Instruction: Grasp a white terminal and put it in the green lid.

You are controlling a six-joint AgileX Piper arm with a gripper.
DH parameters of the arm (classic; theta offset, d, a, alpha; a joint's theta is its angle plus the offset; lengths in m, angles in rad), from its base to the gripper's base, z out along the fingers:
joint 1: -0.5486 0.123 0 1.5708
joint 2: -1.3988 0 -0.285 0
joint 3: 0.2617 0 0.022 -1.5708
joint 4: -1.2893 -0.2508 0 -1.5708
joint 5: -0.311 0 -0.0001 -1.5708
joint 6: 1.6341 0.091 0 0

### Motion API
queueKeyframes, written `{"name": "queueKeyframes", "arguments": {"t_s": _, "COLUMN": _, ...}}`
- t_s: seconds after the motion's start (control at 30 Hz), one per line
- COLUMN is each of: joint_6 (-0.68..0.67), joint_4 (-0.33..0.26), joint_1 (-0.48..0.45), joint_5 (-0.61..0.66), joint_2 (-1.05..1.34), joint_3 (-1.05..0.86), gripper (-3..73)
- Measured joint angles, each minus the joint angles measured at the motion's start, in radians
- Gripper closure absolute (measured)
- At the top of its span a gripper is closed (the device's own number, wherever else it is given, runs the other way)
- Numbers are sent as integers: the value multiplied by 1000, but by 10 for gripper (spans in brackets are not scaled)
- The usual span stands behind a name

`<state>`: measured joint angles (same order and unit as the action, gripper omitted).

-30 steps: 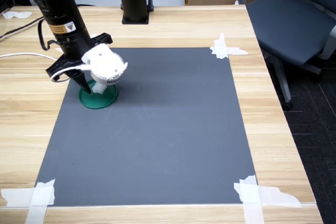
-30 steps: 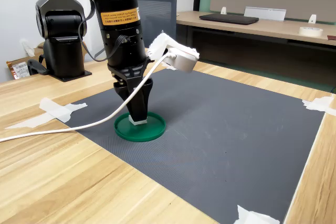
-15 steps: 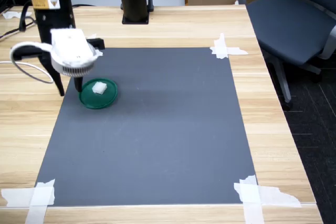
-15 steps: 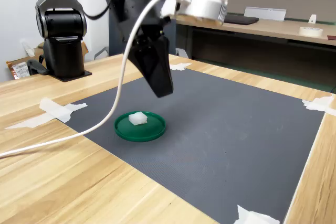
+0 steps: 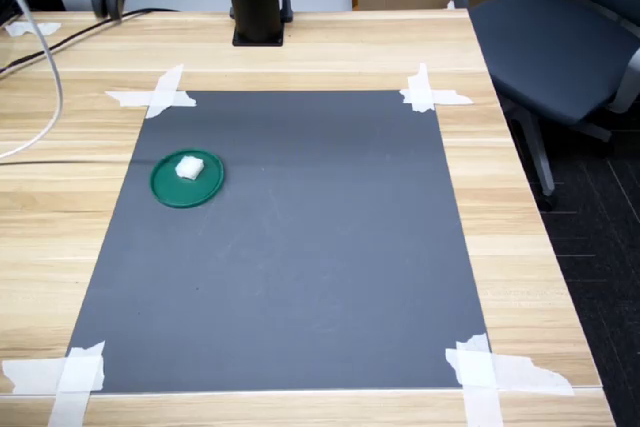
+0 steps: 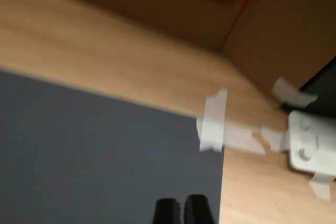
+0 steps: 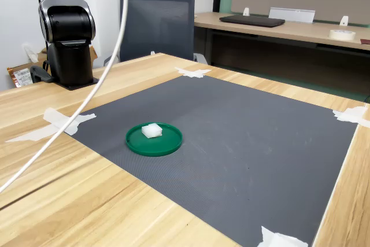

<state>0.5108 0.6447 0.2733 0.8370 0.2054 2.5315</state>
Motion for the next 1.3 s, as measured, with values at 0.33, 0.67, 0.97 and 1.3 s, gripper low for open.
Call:
{"name": "queueKeyframes", "arguments": {"t_s": 0.33, "joint_6": 112, "joint_4": -43, "joint_1": 0, "joint_5": -382, "joint_2": 316, "joint_3": -270, "gripper": 722}}
{"name": "queueKeyframes", "arguments": {"t_s": 0.67, "joint_6": 45, "joint_4": -51, "joint_1": 138, "joint_5": -367, "joint_2": 662, "joint_3": -608, "gripper": 722}}
{"name": "queueKeyframes", "arguments": {"t_s": 0.97, "joint_6": 75, "joint_4": -120, "joint_1": 182, "joint_5": -364, "joint_2": 906, "joint_3": -838, "gripper": 722}}
{"name": "queueKeyframes", "arguments": {"t_s": 1.3, "joint_6": 41, "joint_4": -121, "joint_1": 182, "joint_5": -365, "joint_2": 1036, "joint_3": -999, "gripper": 723}}
